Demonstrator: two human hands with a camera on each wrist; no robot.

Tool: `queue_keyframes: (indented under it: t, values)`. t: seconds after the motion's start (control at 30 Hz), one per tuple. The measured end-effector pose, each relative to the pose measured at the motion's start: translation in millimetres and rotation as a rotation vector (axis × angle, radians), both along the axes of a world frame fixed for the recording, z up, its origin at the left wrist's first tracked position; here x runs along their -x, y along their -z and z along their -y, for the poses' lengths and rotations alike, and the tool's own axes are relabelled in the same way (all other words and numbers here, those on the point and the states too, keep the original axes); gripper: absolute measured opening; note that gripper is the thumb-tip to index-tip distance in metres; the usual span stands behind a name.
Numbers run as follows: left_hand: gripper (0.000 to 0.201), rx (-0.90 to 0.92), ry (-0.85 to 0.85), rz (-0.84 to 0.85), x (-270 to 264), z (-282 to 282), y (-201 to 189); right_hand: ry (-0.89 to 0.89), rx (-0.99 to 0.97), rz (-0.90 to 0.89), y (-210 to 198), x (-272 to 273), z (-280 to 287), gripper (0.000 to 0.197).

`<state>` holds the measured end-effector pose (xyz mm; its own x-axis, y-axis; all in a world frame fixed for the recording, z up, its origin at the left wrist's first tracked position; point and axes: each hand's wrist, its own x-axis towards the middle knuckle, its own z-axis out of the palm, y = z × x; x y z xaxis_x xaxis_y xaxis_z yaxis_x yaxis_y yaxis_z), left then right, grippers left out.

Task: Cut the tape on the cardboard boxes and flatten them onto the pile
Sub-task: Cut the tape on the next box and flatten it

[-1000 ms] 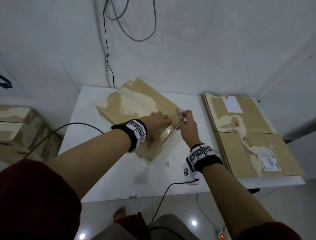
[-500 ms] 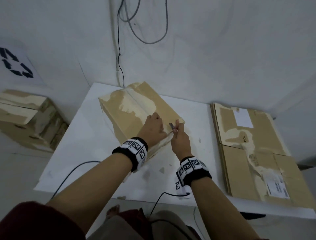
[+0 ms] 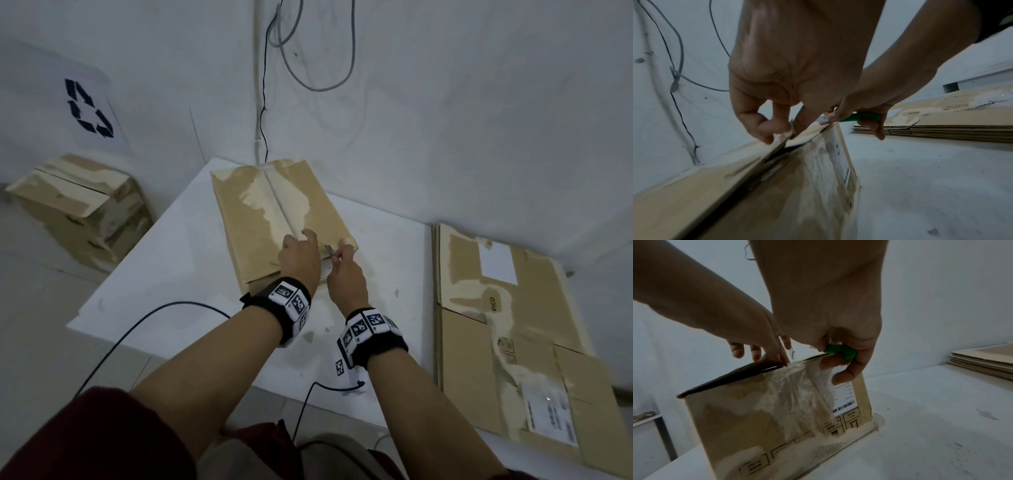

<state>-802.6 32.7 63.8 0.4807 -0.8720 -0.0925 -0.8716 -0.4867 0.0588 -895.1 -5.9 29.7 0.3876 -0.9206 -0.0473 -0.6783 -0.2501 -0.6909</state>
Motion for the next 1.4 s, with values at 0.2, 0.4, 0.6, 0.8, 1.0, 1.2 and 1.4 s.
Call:
queue_keyframes:
  t: [0.2,0.4,0.6,0.8,1.0,1.2,1.4]
  values:
    - [0.077,-0.105,-0.079,0.038,12,10,-8,-0.048,0.001,-0.043,-3,5,0,0.044]
    - [0.087,-0.033,-0.117,-0.258,-15,12,-8,-0.062,0.004,-0.01,-4,9,-1,0.03]
    - [0.047,0.46,-0.452,-1.266,-60,5,1,-0.115,-0.033,0.142,3,7,2,0.015]
    - [0.022,0.635,-0.499,-1.62,-65,-15,21,-0.022,0.074,0.425,4,22,-20,0.01]
    - [0.015,0.638,-0.526,-1.727,-67,-14,32,-0.14,0.136,0.301,14,10,-45,0.012]
    - [0.015,0.632,-0.507,-1.782,-67,-16,30,-0.154,0.146,0.224,17,-10,-45,0.015]
    - [0.015,0.615,-0.513,-1.808,-67,-18,26,-0.105,0.188,0.172,20,-10,-51,0.015]
